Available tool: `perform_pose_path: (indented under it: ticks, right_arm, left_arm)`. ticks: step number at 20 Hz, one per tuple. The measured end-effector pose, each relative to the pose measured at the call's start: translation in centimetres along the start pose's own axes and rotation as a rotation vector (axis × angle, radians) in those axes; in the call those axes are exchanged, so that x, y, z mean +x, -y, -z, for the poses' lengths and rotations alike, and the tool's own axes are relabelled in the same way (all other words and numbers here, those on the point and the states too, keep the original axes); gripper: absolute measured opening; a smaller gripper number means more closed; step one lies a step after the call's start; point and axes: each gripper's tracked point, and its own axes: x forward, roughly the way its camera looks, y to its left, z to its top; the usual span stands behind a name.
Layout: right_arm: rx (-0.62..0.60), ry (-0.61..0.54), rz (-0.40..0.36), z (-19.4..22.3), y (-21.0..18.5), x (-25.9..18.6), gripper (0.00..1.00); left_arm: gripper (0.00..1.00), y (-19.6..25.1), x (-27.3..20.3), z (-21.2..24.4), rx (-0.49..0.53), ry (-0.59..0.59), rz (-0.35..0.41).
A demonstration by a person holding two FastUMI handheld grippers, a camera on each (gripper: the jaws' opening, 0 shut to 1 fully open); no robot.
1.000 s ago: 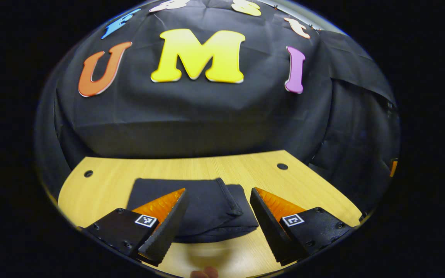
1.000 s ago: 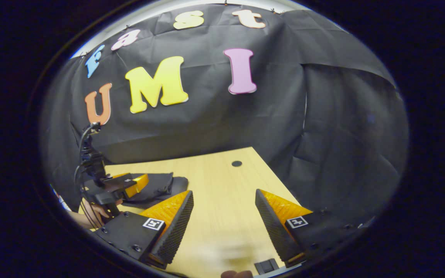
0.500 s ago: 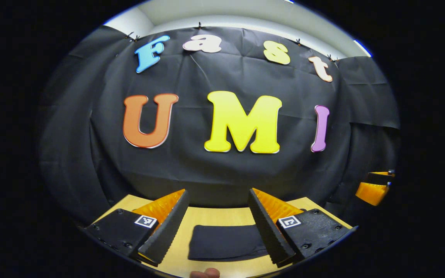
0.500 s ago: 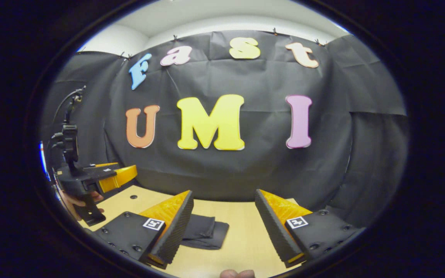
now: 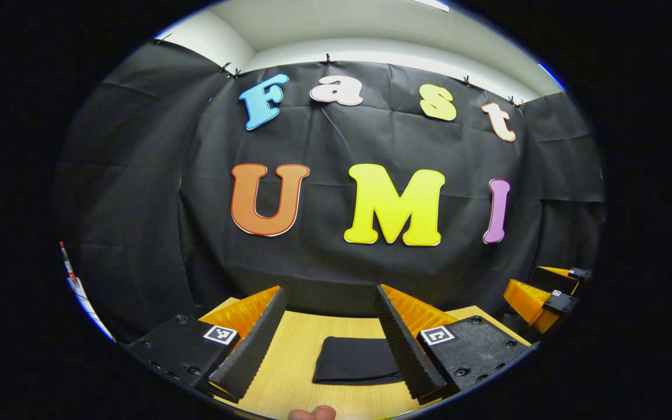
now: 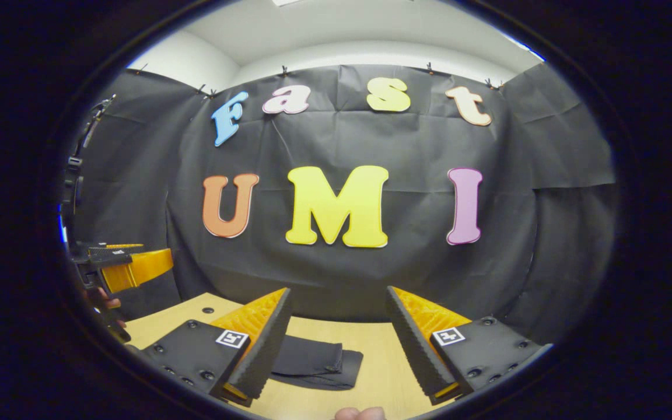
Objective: Grasp the waist and the cuffs of the jeans and fold them to make the two legs overlap; first hold the waist and fold one-third of the jeans toward the cuffs, then hold the cuffs and fold the remaining one-third in the same direction to finish folding.
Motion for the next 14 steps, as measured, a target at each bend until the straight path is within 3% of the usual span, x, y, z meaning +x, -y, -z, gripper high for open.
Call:
perform_pose_path:
  ticks: [2, 5, 6, 8, 9, 14]
  right_arm:
    - [0.003, 0.001, 0.000, 0.1, -0.5, -0.2, 0.93]
    - [0.008, -0.004, 0.003, 0.3, -1.0, -0.3, 0.93]
    - [0.002, -0.005, 0.001, 0.4, -1.3, -0.1, 0.98]
    - [-0.005, -0.001, 0.001, 0.3, -1.6, -0.2, 0.98]
    - [-0.004, 0.001, 0.002, 0.2, -1.6, -0.2, 0.93]
    - [-0.003, -0.007, 0.026, 0.5, -1.3, -0.1, 0.93]
  left_arm:
    - [0.98, -0.7, -1.4, 0.7, 0.015, 0.004, -0.003]
    - [1.00, -0.9, -1.8, 1.2, 0.021, 0.002, -0.004]
    - [0.98, -0.8, -1.7, 1.2, 0.015, -0.001, 0.001]
    - [0.98, -0.8, -1.7, 1.6, 0.011, -0.004, 0.005]
    - [0.98, -0.8, -1.6, 1.6, 0.005, -0.005, 0.007]
    - [0.98, -1.0, -1.2, 1.8, -0.002, -0.011, 0.004]
